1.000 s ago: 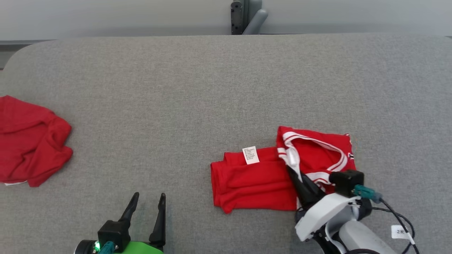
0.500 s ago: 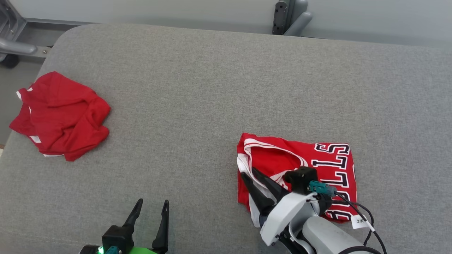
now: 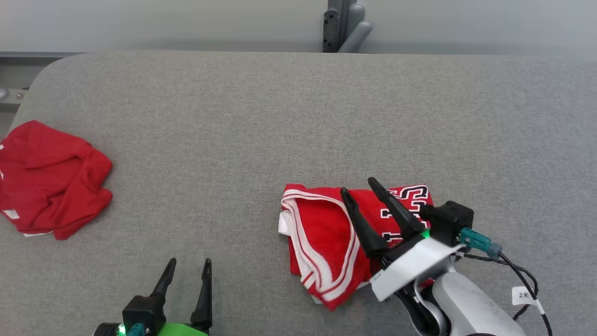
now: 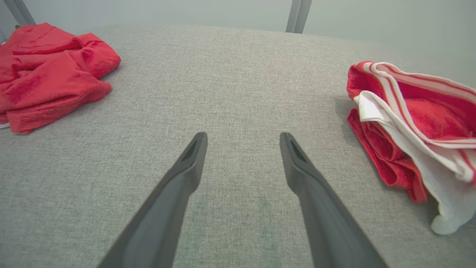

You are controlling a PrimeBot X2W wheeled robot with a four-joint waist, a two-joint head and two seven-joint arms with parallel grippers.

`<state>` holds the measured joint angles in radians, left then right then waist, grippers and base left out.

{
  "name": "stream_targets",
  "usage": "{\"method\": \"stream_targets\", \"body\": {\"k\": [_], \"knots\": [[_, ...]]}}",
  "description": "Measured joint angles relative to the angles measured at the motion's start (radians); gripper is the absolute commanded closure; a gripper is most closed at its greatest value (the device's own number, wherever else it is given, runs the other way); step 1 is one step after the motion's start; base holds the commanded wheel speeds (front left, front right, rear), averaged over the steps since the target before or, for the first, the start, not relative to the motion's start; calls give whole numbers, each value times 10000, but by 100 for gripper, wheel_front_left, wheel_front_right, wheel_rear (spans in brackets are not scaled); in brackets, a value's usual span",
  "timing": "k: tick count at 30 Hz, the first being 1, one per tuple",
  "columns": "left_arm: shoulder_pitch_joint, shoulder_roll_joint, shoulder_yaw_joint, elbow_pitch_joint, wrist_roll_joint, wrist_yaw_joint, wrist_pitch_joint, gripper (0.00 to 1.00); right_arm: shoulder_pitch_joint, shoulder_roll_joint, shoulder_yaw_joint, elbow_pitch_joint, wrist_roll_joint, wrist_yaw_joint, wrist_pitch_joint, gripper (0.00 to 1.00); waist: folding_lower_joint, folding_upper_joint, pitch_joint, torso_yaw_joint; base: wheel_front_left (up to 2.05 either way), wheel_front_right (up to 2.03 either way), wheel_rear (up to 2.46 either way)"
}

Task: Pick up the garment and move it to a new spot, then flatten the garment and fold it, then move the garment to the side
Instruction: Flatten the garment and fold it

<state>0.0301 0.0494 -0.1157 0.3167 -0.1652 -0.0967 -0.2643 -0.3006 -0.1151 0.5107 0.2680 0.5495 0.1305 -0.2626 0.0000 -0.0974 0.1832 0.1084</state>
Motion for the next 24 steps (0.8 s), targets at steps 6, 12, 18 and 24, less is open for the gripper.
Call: {"method": "stream_targets", "body": {"k": [6, 12, 18, 24], "knots": [[18, 0, -33, 31, -35, 6, 0, 0, 880, -244, -844, 4, -393, 0, 0, 0, 0, 0, -150, -236, 0, 0, 0], [172, -2, 84, 48, -71, 44, 0, 0, 1499, -215, -1611, 113, -993, 0, 0, 0, 0, 0, -308, -303, 0, 0, 0], [259, -2, 224, 21, -54, 94, 0, 0, 1913, -8, -2815, 92, -1946, 0, 0, 0, 0, 0, -390, -410, 0, 0, 0], [384, -2, 470, -82, 21, 150, 0, 0, 2051, 79, -3613, 2, -2865, 2, 0, 0, 0, 0, -495, -652, 0, 0, 0]]}}
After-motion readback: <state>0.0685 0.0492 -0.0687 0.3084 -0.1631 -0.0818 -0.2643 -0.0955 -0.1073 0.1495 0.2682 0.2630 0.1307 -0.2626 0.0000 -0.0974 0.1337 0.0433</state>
